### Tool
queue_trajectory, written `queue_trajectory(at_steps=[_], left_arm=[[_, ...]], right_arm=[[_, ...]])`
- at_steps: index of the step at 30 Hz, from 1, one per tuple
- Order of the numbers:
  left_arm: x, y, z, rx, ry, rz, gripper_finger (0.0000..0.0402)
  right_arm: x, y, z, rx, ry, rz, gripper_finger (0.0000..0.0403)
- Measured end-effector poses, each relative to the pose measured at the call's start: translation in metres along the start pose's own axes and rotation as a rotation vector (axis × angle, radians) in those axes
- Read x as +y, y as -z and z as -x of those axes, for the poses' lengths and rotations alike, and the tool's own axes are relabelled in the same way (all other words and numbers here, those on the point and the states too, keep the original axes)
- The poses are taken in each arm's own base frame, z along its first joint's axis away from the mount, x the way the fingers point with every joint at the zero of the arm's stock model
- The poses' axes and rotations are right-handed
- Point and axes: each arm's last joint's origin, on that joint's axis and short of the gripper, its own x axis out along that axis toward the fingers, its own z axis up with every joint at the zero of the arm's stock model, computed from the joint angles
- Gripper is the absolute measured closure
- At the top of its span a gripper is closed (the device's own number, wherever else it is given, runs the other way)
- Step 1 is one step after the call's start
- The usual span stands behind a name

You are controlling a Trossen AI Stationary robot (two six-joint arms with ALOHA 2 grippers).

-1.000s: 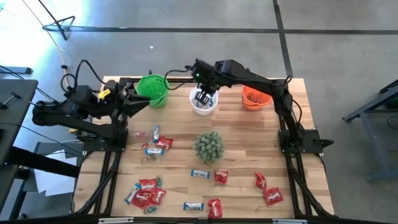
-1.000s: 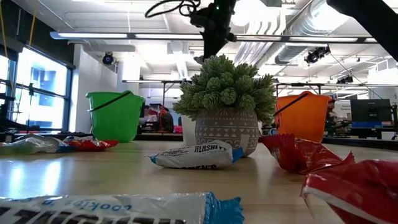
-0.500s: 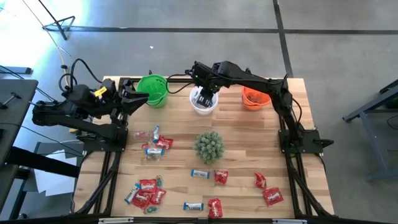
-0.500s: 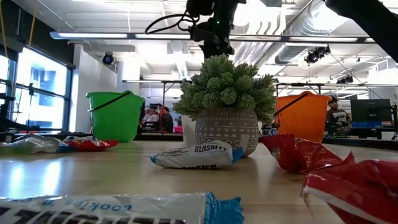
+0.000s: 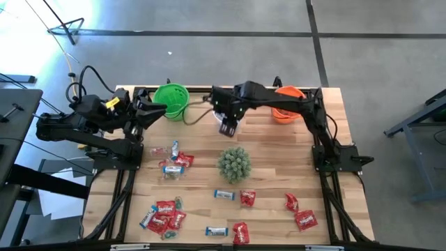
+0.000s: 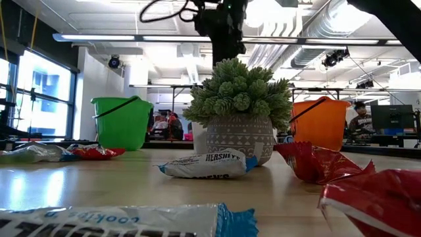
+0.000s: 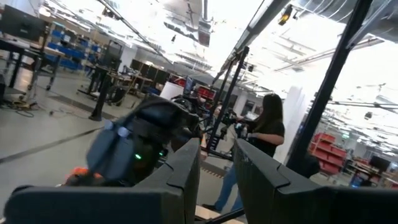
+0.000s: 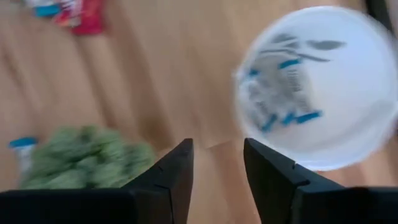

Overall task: Sort candy
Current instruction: Put the white chocolate bars into the white bucket

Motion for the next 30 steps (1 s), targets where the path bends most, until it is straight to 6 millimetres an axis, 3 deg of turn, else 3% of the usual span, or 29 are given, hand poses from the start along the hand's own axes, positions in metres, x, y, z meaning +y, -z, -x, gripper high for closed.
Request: queue_trajectory(at_steps=[11, 21, 30], left_arm=[[0.000, 0.003, 0.001, 0.052, 0.035, 0.075, 0.0319], [-0.006, 0.017, -0.007, 0.193, 0.159, 0.205, 0.0319], [-0.022, 0.030, -0.016, 0.268, 0.239, 0.238, 0.0319]], right_arm=[[0.094, 0.016, 0.005, -0.045, -0.099, -0.012, 0.0270], [0.192, 0.052, 0.015, -0.121, -0.177, -0.106, 0.0270], [0.260, 0.088, -0.020, -0.043, -0.180, -0.133, 0.0270]])
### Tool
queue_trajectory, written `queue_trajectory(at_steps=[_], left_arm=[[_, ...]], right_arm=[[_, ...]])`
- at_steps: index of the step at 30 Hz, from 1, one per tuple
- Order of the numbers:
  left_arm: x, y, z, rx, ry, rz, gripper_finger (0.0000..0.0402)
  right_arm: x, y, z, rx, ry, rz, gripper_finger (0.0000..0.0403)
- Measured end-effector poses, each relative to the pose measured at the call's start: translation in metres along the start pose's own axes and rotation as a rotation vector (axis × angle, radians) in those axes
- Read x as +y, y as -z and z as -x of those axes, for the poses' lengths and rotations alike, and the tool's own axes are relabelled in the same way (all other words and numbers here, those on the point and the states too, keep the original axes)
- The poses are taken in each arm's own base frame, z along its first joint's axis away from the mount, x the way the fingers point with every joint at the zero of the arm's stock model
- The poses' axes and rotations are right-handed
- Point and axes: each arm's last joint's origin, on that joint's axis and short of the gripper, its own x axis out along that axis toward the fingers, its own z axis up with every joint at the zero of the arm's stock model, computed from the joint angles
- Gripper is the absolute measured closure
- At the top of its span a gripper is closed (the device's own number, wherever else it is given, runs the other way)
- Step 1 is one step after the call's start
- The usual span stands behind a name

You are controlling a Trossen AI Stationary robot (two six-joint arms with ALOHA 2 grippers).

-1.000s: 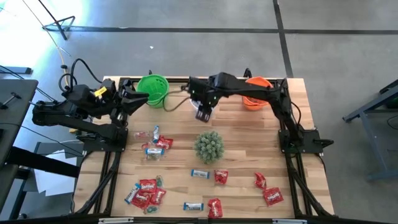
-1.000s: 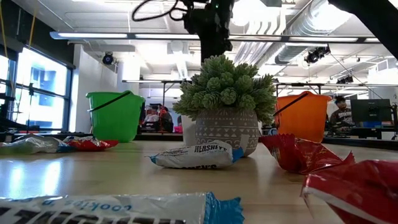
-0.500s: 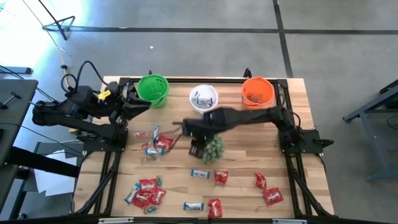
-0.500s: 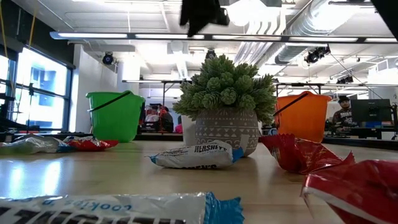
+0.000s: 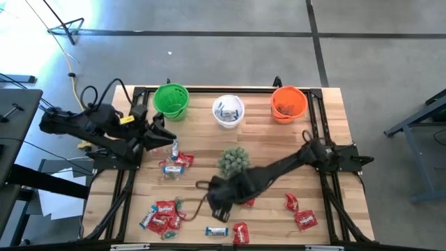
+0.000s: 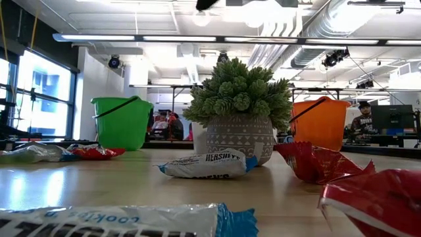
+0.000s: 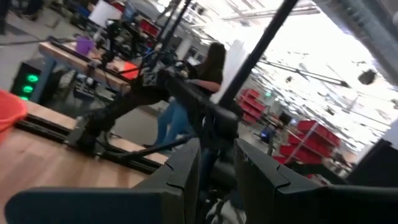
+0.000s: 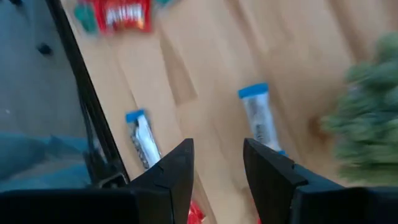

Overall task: Sort candy
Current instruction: Put the white chocolate bars into the white bucket

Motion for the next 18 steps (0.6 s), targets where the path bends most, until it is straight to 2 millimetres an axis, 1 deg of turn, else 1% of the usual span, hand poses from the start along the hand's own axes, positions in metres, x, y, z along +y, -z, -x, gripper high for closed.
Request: queue_trajectory(at_steps=[4, 8, 13, 18], left_arm=[[-0.006, 0.002, -0.002, 0.000, 0.045, 0.006, 0.0319], [-0.011, 0.003, -0.002, -0.002, 0.077, 0.015, 0.0319], [-0.014, 0.003, -0.002, -0.004, 0.093, 0.048, 0.0319], [-0.015, 0.004, -0.002, -0.014, 0.075, 0.055, 0.0319]], right_arm=[[0.011, 0.013, -0.027, 0.051, 0.017, 0.033, 0.0270], [0.013, 0.017, -0.046, 0.144, -0.019, 0.042, 0.0270], [0.021, 0.020, -0.062, 0.265, -0.176, 0.076, 0.0270], [0.027, 0.018, -0.067, 0.247, -0.250, 0.116, 0.0270]])
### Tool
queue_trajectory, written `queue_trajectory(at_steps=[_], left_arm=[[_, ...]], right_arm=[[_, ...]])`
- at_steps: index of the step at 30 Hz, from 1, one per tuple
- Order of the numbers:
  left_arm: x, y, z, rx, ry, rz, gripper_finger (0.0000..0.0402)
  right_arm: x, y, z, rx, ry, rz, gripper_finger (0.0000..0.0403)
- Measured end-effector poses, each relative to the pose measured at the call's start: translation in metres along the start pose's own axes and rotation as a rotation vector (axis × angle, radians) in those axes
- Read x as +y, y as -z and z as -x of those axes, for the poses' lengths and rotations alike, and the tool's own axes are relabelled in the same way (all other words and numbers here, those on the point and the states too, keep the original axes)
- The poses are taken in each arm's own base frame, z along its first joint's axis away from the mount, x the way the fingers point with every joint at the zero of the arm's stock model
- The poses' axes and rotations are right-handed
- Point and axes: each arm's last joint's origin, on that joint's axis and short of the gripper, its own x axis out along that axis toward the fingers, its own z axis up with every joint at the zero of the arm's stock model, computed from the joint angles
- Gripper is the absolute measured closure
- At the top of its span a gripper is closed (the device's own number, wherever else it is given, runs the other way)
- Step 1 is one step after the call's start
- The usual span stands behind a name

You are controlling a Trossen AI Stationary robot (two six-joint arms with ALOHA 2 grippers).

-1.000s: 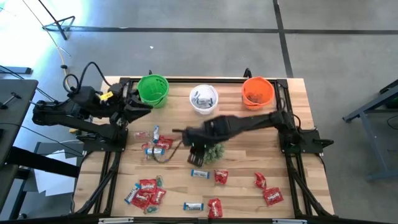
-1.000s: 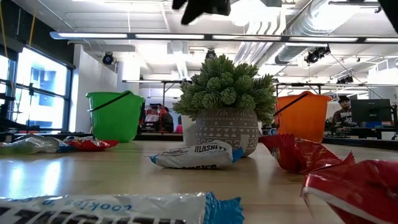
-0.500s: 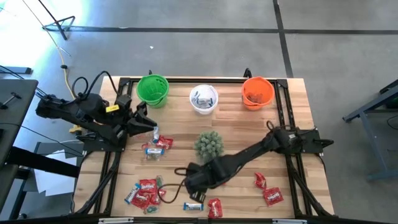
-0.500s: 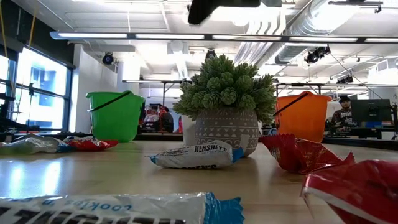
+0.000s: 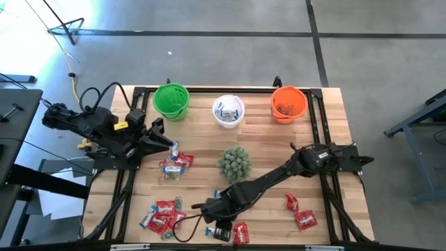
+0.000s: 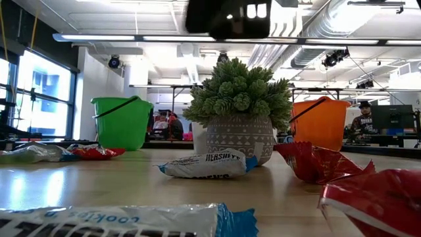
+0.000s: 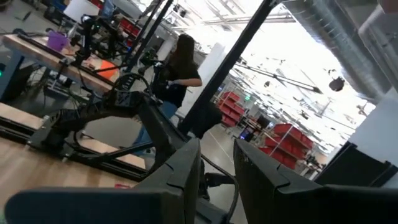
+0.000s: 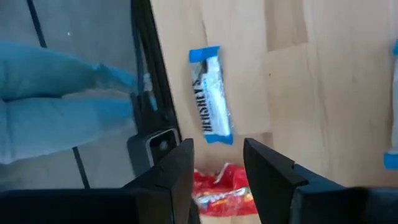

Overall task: Sort candy
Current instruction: Put the white chocolate bars into the white bucket

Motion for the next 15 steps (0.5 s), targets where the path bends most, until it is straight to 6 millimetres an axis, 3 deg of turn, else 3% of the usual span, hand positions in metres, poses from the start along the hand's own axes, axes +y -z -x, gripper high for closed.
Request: queue_trajectory(at_steps=[15], left_arm=[[0.001, 0.000, 0.000, -0.020, -0.036, -0.001, 0.0319]], right_arm=[[0.010, 0.002, -0.058, -0.008, -0.084, 0.114, 0.0270]])
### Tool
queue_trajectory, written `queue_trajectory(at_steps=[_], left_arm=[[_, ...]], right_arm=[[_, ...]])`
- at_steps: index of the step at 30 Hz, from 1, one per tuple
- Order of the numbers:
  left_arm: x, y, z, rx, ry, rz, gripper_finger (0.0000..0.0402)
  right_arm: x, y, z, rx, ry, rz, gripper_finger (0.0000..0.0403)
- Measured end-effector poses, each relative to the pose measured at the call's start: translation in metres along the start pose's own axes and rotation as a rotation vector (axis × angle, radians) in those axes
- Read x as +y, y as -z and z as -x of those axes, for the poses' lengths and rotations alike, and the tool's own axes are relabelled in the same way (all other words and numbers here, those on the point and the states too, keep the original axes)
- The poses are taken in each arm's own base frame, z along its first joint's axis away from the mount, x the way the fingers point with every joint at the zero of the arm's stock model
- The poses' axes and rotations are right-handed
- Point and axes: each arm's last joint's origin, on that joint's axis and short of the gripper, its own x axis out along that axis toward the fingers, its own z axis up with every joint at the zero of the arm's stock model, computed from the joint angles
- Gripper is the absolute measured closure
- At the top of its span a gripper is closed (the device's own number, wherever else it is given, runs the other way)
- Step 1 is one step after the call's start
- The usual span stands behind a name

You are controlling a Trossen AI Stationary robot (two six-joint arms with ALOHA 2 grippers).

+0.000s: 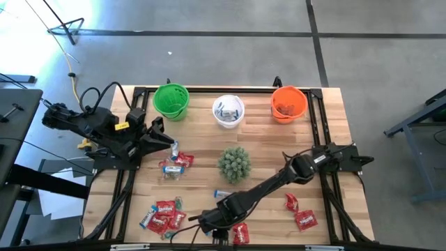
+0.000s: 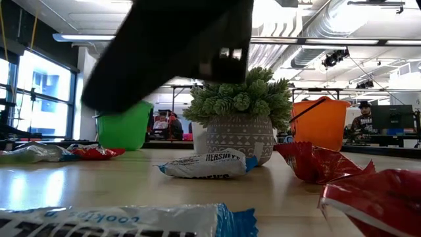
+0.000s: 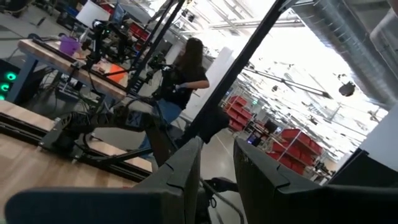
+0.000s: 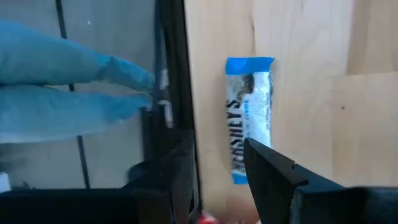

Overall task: Sort candy
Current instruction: Put the white chocolate bars into the white bucket

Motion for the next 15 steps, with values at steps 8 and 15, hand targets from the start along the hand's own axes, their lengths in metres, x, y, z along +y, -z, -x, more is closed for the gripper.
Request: queue_trajectory(at_steps=[8, 15], left_arm=[[0.000, 0.000, 0.000, 0.001, -0.003, 0.001, 0.0319], [-0.001, 0.002, -0.001, 0.008, 0.004, 0.017, 0.0319]], right_arm=[[-0.006, -0.001, -0.025, -0.021, 0.003, 0.058, 0.0270], [-0.009, -0.002, -0.032, -0.046, 0.029, 0.094, 0.0270]])
